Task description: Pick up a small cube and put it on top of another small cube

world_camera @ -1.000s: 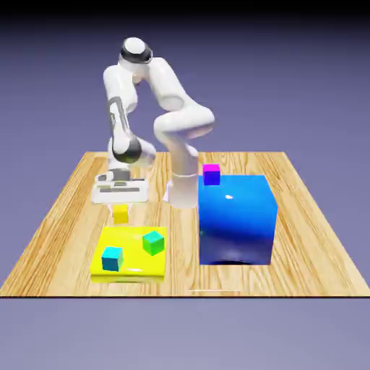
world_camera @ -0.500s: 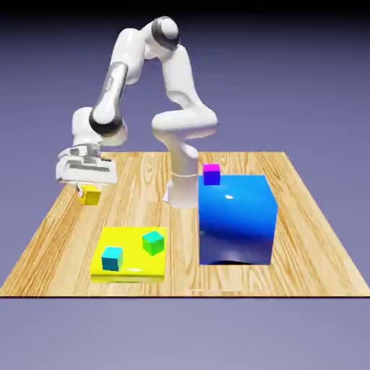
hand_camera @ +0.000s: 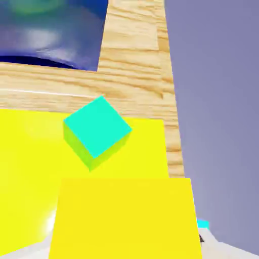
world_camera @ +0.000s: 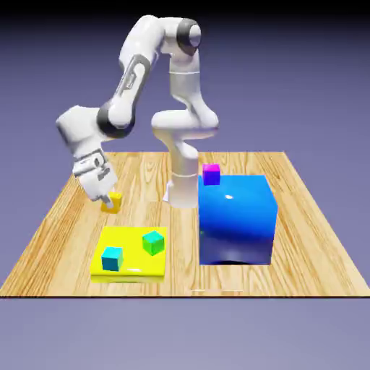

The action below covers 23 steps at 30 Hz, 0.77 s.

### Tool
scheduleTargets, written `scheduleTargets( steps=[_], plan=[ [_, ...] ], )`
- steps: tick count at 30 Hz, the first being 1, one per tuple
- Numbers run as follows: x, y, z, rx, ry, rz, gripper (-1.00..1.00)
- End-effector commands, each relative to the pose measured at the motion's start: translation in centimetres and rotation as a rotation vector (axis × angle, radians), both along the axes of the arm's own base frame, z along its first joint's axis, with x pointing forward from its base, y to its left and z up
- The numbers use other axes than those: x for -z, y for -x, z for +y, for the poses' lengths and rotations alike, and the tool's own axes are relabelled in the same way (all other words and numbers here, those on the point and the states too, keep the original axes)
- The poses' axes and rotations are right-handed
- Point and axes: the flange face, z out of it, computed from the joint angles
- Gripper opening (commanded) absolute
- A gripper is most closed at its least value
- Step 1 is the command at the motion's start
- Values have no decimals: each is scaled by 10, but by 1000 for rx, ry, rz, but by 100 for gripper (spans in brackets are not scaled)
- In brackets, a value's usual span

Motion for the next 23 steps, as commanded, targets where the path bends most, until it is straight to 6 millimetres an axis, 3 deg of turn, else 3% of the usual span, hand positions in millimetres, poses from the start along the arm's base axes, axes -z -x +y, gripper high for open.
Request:
scheduleTargets(
  steps=[1,6,8,15,22,23],
  plan=[
    [5,-4,3,-39,-17,26,-100],
    [33,-31,48,-295,-128,171,-100],
    [34,-32,49,-304,-133,176,-100],
    [72,-27,66,-306,-157,183,-100],
    [94,-20,77,-304,-133,176,-100],
    [94,-20,77,-304,-133,176,100]
  ],
)
